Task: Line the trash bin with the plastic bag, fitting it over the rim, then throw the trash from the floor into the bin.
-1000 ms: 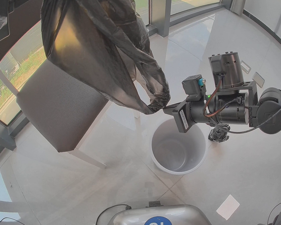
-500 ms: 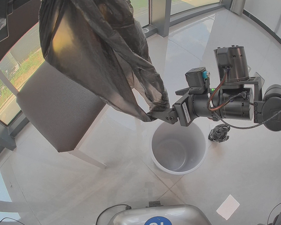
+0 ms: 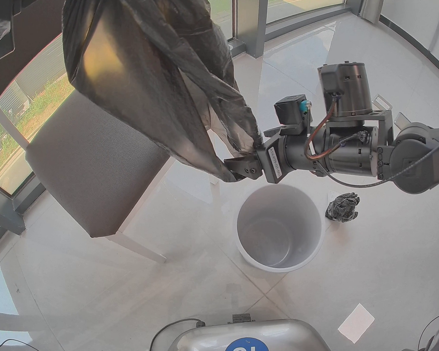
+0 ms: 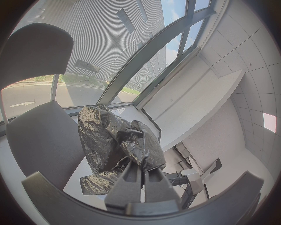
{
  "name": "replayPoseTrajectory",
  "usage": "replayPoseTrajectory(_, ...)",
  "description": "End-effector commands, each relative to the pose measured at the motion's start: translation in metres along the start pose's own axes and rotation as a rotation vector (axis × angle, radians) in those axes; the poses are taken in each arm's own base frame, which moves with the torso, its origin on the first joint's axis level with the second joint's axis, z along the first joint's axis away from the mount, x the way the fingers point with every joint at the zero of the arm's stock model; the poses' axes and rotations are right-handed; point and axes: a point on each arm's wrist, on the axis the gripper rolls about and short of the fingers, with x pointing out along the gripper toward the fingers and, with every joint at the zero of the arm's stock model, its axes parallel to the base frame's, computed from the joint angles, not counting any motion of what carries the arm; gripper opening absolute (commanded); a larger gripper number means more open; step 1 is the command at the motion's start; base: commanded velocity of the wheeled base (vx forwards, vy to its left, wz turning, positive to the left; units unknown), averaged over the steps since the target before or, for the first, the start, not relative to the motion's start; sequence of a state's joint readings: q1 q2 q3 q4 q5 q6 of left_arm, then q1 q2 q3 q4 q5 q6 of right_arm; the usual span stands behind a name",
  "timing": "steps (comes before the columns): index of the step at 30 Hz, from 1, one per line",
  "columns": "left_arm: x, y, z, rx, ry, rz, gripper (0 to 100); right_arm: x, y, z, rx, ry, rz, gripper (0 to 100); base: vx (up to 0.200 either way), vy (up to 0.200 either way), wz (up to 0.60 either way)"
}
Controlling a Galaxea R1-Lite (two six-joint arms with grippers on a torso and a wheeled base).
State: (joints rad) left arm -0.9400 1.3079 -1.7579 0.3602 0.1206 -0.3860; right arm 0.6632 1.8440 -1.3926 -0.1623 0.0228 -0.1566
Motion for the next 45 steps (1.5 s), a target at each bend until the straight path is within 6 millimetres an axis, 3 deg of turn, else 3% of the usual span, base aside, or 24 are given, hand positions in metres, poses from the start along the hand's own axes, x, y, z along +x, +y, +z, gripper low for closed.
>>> replayPoseTrajectory(1,0.003,-0.001,0.0,0.0,-0.002,-0.005,0,0.02,0.001,-0.005,-0.002,0.018,0.002,100,0.0,0.0,0.0)
replayPoseTrajectory(6,0.004,-0.002,0.001,-0.002,-0.005,-0.017,0,0.036,0.001,-0.009,-0.017,0.026,-0.001,100,0.0,0.0,0.0)
replayPoseTrajectory(7,0.004,-0.002,0.001,-0.002,-0.004,-0.02,0,0.037,0.001,-0.009,-0.017,0.026,-0.001,0,0.0,0.0,0.0)
replayPoseTrajectory(18,0.008,-0.002,0.0,-0.002,-0.004,-0.021,0,0.036,-0.001,-0.007,-0.007,0.028,-0.036,0,0.0,0.0,0.0)
replayPoseTrajectory(21,0.01,-0.002,-0.001,-0.001,0.002,-0.015,0,0.031,-0.001,-0.005,-0.004,0.025,-0.043,0,0.0,0.0,0.0)
replayPoseTrajectory(22,0.011,-0.001,-0.003,0.001,0.016,-0.01,0,0.015,-0.002,-0.002,-0.004,0.023,-0.071,0,0.0,0.0,0.0)
replayPoseTrajectory(24,0.011,-0.001,-0.004,0.001,0.019,-0.009,0,0.011,-0.003,-0.002,-0.004,0.023,-0.077,0,0.0,0.0,0.0)
replayPoseTrajectory(27,0.024,0.003,-0.017,0.012,0.08,0.023,0,-0.051,-0.002,-0.004,-0.01,0.016,-0.092,0,0.0,0.0,0.0)
replayPoseTrajectory(29,0.034,0.004,-0.023,0.021,0.108,0.04,0,-0.08,-0.002,-0.008,-0.012,0.013,-0.102,0,0.0,0.0,0.0)
replayPoseTrajectory(30,0.035,0.005,-0.024,0.021,0.111,0.041,0,-0.082,-0.002,-0.009,-0.012,0.015,-0.103,0,0.0,0.0,0.0)
replayPoseTrajectory(31,0.045,0.007,-0.032,0.03,0.142,0.057,0,-0.112,-0.005,-0.016,-0.009,0.02,-0.123,0,0.0,0.0,0.0)
replayPoseTrajectory(32,0.045,0.007,-0.032,0.03,0.142,0.057,0,-0.112,-0.005,-0.016,-0.009,0.02,-0.123,0,0.0,0.0,0.0)
replayPoseTrajectory(34,0.065,0.009,-0.047,0.05,0.198,0.085,0,-0.161,-0.01,-0.032,-0.006,0.049,-0.169,0,0.0,0.0,0.0)
replayPoseTrajectory(36,0.079,0.008,-0.059,0.06,0.239,0.093,0,-0.19,-0.011,-0.049,-0.004,0.088,-0.189,0,0.0,0.0,0.0)
replayPoseTrajectory(39,0.095,0.011,-0.076,0.08,0.308,0.142,0,-0.218,-0.004,-0.077,0.007,0.167,-0.159,0,0.0,0.0,0.0)
replayPoseTrajectory(40,0.096,0.011,-0.077,0.082,0.314,0.145,0,-0.22,-0.004,-0.078,0.009,0.168,-0.157,0,0.0,0.0,0.0)
replayPoseTrajectory(41,0.104,0.013,-0.089,0.095,0.373,0.175,0,-0.232,0.002,-0.095,0.018,0.206,-0.119,0,0.0,0.0,0.0)
replayPoseTrajectory(45,0.115,0.013,-0.105,0.112,0.448,0.192,0,-0.24,0.007,-0.112,0.023,0.242,-0.102,0,0.0,0.0,0.0)
